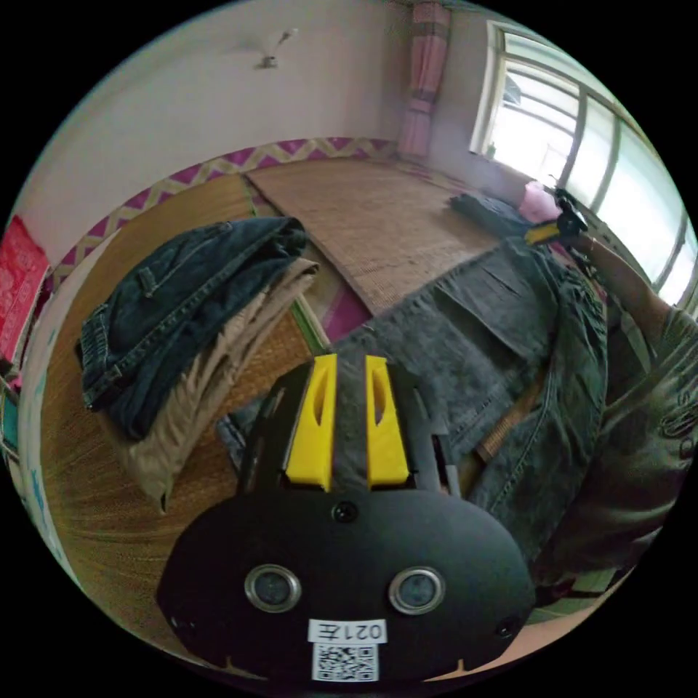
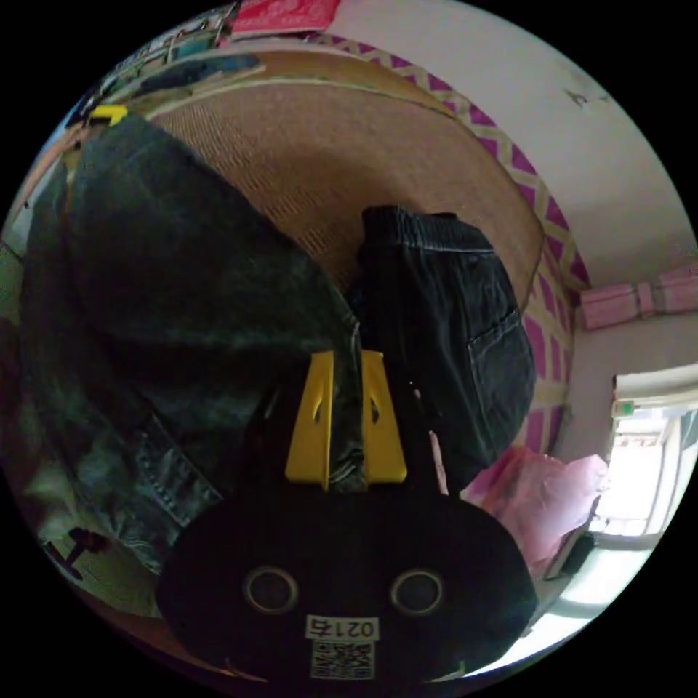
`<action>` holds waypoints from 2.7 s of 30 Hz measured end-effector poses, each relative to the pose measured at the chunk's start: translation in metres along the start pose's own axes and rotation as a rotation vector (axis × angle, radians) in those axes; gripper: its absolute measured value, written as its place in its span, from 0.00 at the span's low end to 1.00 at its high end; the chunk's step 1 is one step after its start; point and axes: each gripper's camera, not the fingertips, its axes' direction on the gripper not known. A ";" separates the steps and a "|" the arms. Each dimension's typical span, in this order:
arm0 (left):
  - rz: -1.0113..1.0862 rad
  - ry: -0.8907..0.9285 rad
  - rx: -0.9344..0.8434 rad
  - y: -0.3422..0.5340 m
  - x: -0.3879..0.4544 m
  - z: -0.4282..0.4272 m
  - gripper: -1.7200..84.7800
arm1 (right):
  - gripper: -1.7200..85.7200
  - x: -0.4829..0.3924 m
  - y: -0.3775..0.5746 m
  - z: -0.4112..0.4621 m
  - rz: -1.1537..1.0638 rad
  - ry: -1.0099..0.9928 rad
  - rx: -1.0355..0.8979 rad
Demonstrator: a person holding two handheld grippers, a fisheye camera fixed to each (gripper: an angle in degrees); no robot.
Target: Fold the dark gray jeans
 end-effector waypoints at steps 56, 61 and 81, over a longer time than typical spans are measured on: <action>-0.614 -0.381 0.282 0.371 0.072 -0.327 0.01 | 0.02 -0.152 0.476 -0.332 0.736 -0.064 0.294; -0.841 -0.177 0.334 0.472 0.082 -0.333 0.02 | 0.03 -0.105 0.540 -0.358 0.992 -0.127 0.455; -1.289 0.311 0.519 0.601 0.083 -0.324 0.14 | 0.15 0.004 0.648 -0.327 1.400 -0.572 0.619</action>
